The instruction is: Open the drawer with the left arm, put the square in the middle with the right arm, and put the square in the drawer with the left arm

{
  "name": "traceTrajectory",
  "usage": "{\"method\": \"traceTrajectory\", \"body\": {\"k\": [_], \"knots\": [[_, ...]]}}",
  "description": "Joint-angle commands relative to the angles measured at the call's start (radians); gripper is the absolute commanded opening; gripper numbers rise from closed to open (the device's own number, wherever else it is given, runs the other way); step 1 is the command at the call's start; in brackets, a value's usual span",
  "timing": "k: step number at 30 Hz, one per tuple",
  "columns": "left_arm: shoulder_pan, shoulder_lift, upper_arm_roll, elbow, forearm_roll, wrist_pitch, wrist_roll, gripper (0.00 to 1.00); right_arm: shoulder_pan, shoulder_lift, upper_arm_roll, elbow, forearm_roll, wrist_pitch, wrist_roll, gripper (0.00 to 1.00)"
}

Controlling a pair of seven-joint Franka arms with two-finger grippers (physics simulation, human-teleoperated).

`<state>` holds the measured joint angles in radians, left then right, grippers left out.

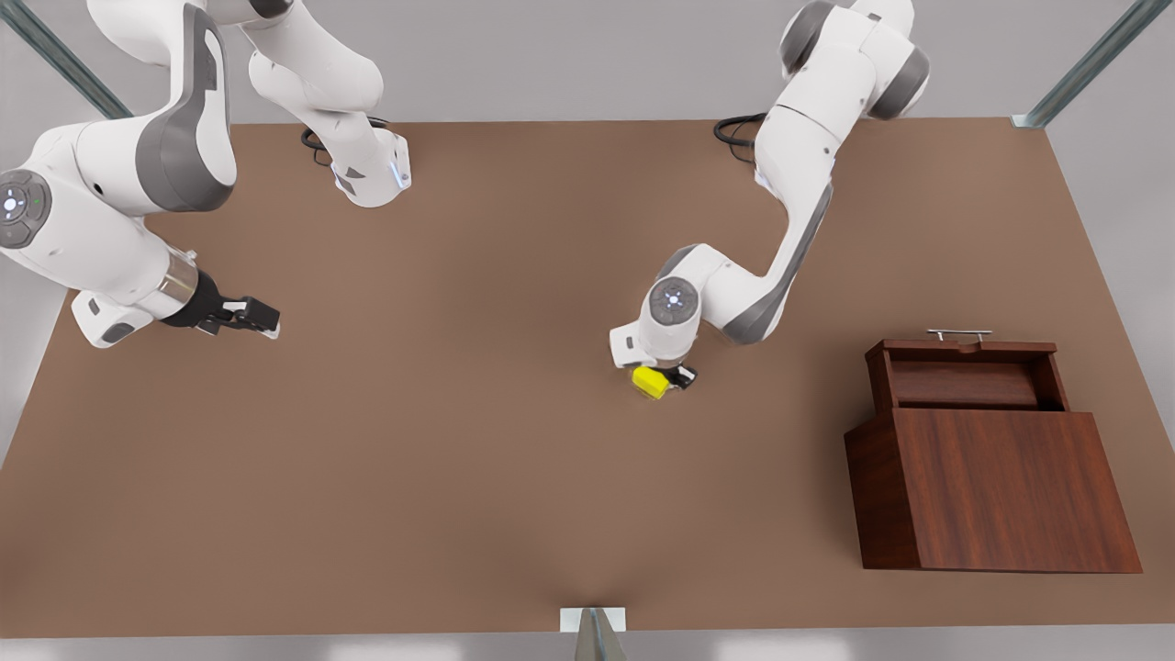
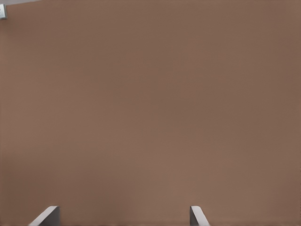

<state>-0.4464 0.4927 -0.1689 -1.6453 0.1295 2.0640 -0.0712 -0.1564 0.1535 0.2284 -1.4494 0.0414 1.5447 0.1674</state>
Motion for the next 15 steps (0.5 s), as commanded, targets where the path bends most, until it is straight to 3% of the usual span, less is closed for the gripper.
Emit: {"method": "traceTrajectory", "body": {"k": [1,5,7,9,15], "knots": [[0.017,-0.032,0.0,-0.022,-0.051,-0.013,-0.012,0.66,0.0,0.0,0.0,0.0,0.0,0.0,0.0,1.0],[0.297,-0.264,0.0,-0.125,-0.067,-0.157,-0.151,0.66,0.0,0.0,0.0,0.0,0.002,0.0,0.001,1.0],[0.416,-0.304,-0.001,-0.14,-0.099,-0.177,-0.159,0.66,0.001,0.0,0.0,0.0,0.0,0.0,0.001,1.0],[0.43,-0.345,0.002,-0.2,-0.097,-0.188,-0.151,0.66,0.002,0.001,0.0,0.0,0.002,0.0,0.0,1.0],[0.609,-0.341,0.0,-0.205,-0.088,-0.192,-0.018,0.67,0.0,0.001,0.0,-0.002,0.002,0.0,0.001,1.0]]}}
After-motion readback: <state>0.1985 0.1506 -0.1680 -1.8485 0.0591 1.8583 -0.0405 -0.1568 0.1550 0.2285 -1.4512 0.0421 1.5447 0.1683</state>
